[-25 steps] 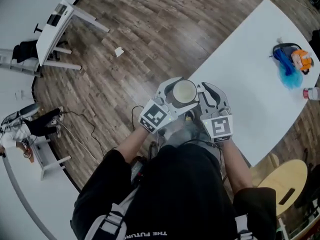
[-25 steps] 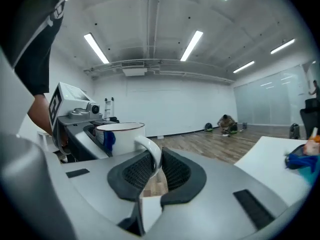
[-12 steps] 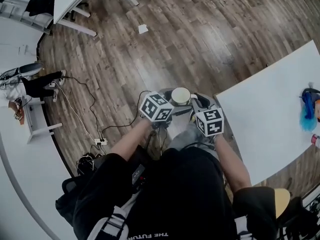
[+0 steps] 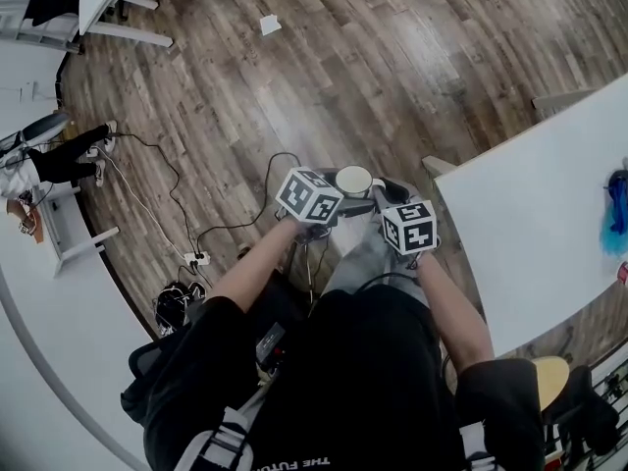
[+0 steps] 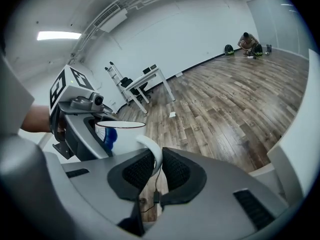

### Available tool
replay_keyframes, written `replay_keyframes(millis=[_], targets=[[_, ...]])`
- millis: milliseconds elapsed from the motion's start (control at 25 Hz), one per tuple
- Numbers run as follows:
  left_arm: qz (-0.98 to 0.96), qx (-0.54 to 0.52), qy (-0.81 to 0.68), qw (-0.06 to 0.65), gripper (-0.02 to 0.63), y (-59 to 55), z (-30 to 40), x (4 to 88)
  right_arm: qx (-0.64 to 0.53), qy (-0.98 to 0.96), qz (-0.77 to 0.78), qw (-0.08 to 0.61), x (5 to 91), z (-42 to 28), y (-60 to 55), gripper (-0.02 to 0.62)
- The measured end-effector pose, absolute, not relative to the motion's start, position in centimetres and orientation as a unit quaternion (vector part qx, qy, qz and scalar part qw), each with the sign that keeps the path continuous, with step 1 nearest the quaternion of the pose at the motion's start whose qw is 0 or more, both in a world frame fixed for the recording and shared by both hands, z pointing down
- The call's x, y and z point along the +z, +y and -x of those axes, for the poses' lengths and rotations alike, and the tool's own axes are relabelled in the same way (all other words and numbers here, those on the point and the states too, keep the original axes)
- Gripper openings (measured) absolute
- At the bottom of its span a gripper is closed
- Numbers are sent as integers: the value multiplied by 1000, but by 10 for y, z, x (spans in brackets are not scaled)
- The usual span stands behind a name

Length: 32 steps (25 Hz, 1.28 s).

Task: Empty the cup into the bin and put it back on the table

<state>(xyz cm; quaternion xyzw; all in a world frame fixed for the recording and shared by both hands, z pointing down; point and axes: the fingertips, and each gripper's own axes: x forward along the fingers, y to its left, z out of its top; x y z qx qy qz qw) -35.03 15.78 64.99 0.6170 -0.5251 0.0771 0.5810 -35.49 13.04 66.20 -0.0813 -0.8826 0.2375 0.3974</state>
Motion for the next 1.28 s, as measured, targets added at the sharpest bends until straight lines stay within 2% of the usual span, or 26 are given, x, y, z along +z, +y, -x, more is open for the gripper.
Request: replay_keyframes(millis=[320, 840, 1280], targets=[[-610, 72, -514, 599, 410, 156, 351, 667, 237, -875, 83, 415, 680, 355, 128, 57], [-560, 82, -459, 685, 410, 192, 330, 705, 318, -825, 96, 457, 723, 332, 168, 57], [-548, 82, -439, 707, 410, 200, 325, 720, 331, -813, 98, 470, 739, 327, 176, 57]])
